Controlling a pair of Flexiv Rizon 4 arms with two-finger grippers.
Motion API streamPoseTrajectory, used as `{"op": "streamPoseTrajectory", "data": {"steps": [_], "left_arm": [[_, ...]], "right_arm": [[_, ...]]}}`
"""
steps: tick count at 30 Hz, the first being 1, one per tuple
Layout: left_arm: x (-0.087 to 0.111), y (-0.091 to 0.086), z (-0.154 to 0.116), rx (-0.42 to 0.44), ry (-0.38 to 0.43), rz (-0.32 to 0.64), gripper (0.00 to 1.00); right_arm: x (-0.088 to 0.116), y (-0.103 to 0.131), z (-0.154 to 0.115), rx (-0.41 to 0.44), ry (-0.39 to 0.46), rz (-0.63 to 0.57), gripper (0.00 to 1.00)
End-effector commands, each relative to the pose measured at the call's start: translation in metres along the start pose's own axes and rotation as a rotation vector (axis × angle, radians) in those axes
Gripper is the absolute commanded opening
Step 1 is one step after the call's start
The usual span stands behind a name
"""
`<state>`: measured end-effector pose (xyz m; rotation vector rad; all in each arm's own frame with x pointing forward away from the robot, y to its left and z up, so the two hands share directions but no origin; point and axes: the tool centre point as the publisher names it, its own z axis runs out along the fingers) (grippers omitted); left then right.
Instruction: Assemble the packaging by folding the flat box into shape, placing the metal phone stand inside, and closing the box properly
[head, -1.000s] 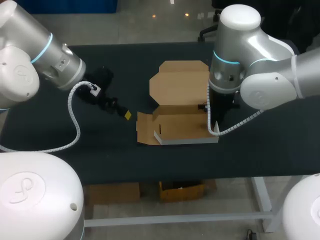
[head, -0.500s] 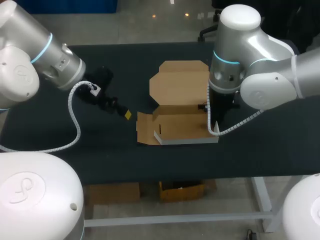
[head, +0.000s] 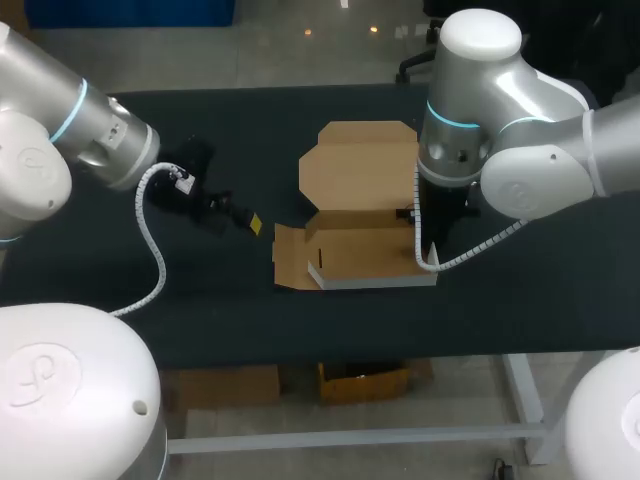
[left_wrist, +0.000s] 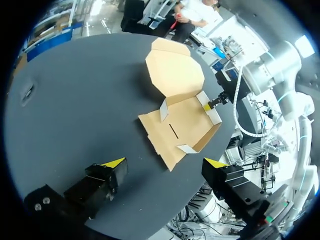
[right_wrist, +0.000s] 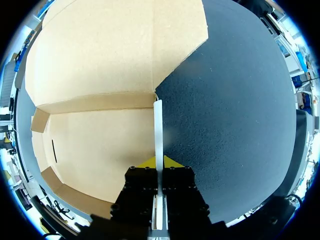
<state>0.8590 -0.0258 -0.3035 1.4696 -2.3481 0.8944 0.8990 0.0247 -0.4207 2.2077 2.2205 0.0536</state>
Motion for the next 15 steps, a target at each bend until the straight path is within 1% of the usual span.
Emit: {"op": "streamPoseTrajectory", "data": {"steps": [1,5,15], "left_arm": [[0.0010,0.0067,0.0014,0.021,-0.007,-0.019,1.00],[0.0018,0.0064,0.0041,0.031,-0.006,-0.055,1.00],[0.0006,0.0030,0.0076,0.035,0.009,-0.091,1.00]], "right_arm": [[-0.0002,-0.0004,0.0003,0.001,-0.001,0.000,0.00],[-0.0002,-0.0004,0.0003,0.001,-0.001,0.000,0.00],[-0.0002,-0.0004,0.0003,0.001,-0.001,0.000,0.00]]}}
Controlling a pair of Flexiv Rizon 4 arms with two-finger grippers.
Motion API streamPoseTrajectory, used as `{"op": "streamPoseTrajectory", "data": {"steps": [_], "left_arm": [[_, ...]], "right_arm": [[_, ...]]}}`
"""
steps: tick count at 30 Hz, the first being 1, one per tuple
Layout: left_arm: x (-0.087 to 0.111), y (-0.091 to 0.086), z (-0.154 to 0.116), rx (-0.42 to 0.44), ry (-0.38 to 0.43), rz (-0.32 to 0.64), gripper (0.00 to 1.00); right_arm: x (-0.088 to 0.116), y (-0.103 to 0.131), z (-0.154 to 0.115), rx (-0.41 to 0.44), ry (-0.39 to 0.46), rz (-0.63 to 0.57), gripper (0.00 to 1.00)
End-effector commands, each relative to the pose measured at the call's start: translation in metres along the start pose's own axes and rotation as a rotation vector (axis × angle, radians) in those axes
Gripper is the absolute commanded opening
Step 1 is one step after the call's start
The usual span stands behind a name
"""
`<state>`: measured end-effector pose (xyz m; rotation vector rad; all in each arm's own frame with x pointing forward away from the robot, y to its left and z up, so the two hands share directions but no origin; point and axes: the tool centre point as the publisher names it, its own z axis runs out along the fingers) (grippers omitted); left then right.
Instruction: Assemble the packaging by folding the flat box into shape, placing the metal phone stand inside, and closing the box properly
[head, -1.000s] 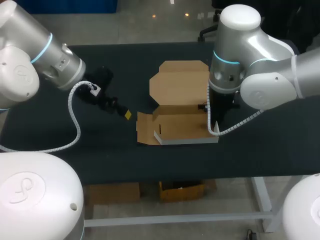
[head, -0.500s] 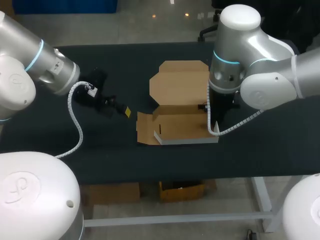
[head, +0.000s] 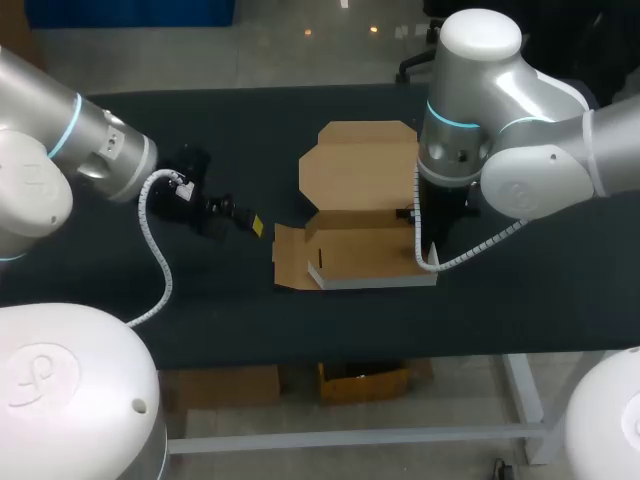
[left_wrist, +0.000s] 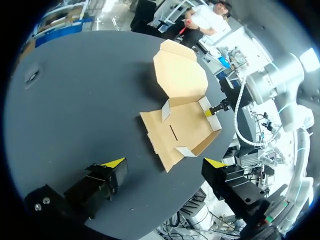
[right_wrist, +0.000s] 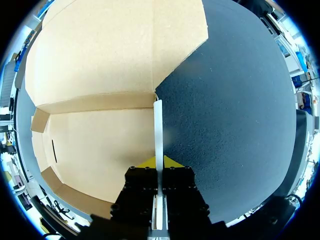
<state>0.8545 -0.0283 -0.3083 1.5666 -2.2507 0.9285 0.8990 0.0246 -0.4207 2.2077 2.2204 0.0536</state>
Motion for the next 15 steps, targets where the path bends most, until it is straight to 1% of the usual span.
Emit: {"op": "streamPoseTrajectory", "data": {"steps": [1,15], "left_arm": [[-0.0005,-0.0021,0.0032,-0.004,0.000,-0.004,1.00],[0.0039,-0.0024,0.0096,-0.005,0.015,-0.032,1.00]], "right_arm": [[-0.0001,-0.0004,0.0003,0.001,-0.001,0.000,0.00],[-0.0001,-0.0004,0.0003,0.001,-0.001,0.000,0.00]]}}
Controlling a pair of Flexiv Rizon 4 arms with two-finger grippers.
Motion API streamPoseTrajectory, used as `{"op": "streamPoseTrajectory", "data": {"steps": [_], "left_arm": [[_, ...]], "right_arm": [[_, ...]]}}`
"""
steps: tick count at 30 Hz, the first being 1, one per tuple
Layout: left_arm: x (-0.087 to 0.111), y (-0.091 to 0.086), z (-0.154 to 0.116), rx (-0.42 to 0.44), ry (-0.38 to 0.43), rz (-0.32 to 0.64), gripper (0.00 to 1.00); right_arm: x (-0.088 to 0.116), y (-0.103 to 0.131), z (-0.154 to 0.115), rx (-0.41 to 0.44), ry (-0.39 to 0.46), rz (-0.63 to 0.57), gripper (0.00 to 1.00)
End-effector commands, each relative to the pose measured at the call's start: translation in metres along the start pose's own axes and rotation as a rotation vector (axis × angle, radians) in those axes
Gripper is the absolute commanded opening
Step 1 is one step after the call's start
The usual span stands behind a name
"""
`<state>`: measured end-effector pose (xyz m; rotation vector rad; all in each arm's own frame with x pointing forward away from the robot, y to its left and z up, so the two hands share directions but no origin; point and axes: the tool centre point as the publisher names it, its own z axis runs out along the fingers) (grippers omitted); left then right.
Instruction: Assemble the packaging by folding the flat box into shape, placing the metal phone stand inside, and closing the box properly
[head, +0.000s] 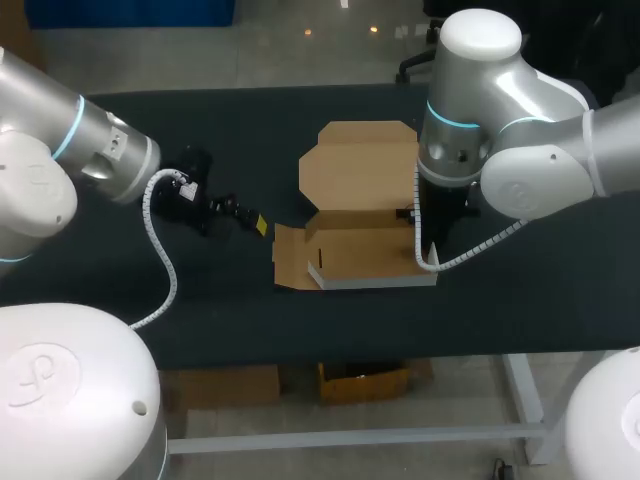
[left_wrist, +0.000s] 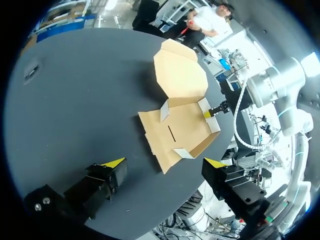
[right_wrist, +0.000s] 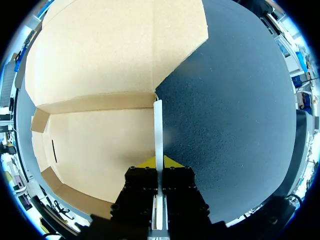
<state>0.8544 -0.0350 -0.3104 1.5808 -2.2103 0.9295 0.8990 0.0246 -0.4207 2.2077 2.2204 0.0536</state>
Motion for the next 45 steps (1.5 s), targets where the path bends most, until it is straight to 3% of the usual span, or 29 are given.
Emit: {"op": "streamPoseTrajectory", "data": {"steps": [1,35,45], "left_arm": [[0.000,-0.002,0.004,-0.005,-0.001,-0.003,1.00],[0.007,-0.003,0.006,-0.028,0.021,-0.015,1.00],[-0.006,-0.007,0.043,-0.068,0.040,-0.085,1.00]], "right_arm": [[0.000,0.000,0.000,0.001,-0.001,0.000,0.00],[0.000,0.000,0.000,0.001,-0.001,0.000,0.00],[0.000,0.000,0.000,0.001,-0.001,0.000,0.00]]}}
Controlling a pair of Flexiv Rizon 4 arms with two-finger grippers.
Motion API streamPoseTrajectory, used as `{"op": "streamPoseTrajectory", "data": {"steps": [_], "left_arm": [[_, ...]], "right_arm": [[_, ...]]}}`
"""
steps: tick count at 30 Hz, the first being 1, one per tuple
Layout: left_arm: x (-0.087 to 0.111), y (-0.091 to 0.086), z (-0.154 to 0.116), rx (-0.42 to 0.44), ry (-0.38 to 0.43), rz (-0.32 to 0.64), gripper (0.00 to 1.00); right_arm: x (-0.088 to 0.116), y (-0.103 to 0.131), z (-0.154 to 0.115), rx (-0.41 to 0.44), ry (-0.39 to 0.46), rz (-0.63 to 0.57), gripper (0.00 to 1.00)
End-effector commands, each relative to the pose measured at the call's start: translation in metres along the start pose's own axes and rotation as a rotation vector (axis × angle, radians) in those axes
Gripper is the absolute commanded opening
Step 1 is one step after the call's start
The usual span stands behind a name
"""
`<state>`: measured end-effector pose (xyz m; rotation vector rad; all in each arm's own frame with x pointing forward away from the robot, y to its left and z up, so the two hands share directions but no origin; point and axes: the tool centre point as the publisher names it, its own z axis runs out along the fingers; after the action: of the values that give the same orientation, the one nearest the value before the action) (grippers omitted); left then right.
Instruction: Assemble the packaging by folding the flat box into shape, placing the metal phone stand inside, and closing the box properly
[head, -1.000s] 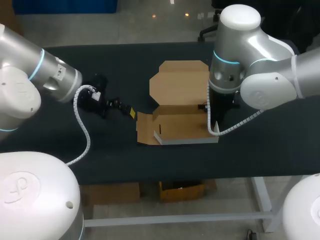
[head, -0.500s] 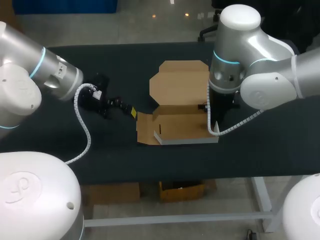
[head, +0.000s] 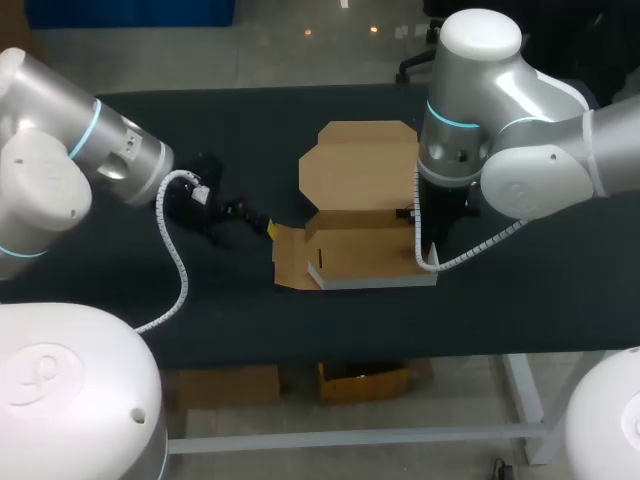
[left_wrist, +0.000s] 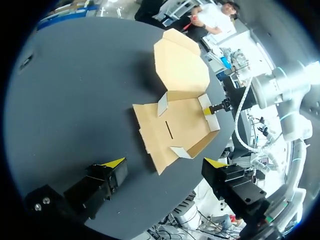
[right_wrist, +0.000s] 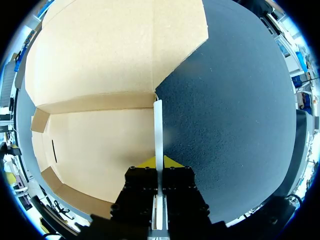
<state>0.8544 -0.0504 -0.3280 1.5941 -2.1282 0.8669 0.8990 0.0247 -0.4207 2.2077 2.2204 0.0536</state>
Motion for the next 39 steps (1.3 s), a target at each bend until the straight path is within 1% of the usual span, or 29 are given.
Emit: {"op": "streamPoseTrajectory", "data": {"steps": [1,6,11,15,17,18,19,22,25,26,27,30,31,34,35,36,37,38,39], "left_arm": [[-0.008,-0.013,0.022,-0.014,0.007,-0.022,1.00],[-0.014,-0.017,0.036,0.000,0.030,-0.052,1.00],[-0.020,-0.021,0.045,0.006,0.055,-0.083,1.00],[-0.020,-0.020,0.052,0.002,0.080,-0.103,0.98],[-0.019,-0.018,0.057,0.001,0.093,-0.116,0.87],[-0.019,-0.018,0.060,0.000,0.096,-0.118,0.87],[-0.018,-0.017,0.062,-0.002,0.100,-0.122,0.79],[-0.015,-0.016,0.069,-0.013,0.111,-0.133,0.65],[-0.012,-0.014,0.073,-0.023,0.112,-0.144,0.56],[-0.012,-0.014,0.074,-0.025,0.114,-0.146,0.49],[-0.011,-0.014,0.076,-0.029,0.115,-0.149,0.46],[-0.009,-0.013,0.081,-0.038,0.116,-0.159,0.43],[-0.008,-0.013,0.082,-0.039,0.115,-0.159,0.39],[-0.006,-0.013,0.085,-0.045,0.101,-0.170,0.32],[-0.005,-0.012,0.086,-0.048,0.096,-0.171,0.27],[-0.004,-0.012,0.086,-0.048,0.080,-0.172,0.18],[-0.002,-0.012,0.086,-0.047,0.071,-0.173,0.08],[-0.001,-0.011,0.086,-0.045,0.069,-0.174,0.00],[0.001,-0.011,0.086,-0.039,0.051,-0.175,0.00]], "right_arm": [[0.000,0.000,0.000,0.001,-0.001,0.000,0.00],[0.000,0.000,0.000,0.001,-0.001,0.000,0.00],[0.000,0.000,0.000,0.001,-0.001,0.000,0.00],[0.000,0.000,0.000,0.001,-0.001,0.000,0.00],[0.000,0.000,0.000,0.001,-0.001,0.000,0.00],[0.000,0.000,0.000,0.001,-0.001,0.000,0.00],[0.000,0.000,0.000,0.001,-0.001,0.000,0.00],[0.000,0.000,0.000,0.001,-0.001,0.000,0.00],[0.000,0.000,0.000,0.001,-0.001,0.000,0.00],[0.000,0.000,0.000,0.001,-0.001,0.000,0.00],[0.000,0.000,0.000,0.001,-0.001,0.000,0.00],[0.000,0.000,0.000,0.001,-0.001,0.000,0.00],[0.000,0.000,0.000,0.001,-0.001,0.000,0.00],[0.000,0.000,0.000,0.001,-0.001,0.000,0.00],[0.000,0.000,0.000,0.001,-0.001,0.000,0.00],[0.000,0.000,0.000,0.001,-0.001,0.000,0.00],[0.000,0.000,0.000,0.001,-0.001,0.000,0.00],[0.000,0.000,0.000,0.001,-0.001,0.000,0.00],[0.000,0.000,0.000,0.001,-0.001,0.000,0.00]]}}
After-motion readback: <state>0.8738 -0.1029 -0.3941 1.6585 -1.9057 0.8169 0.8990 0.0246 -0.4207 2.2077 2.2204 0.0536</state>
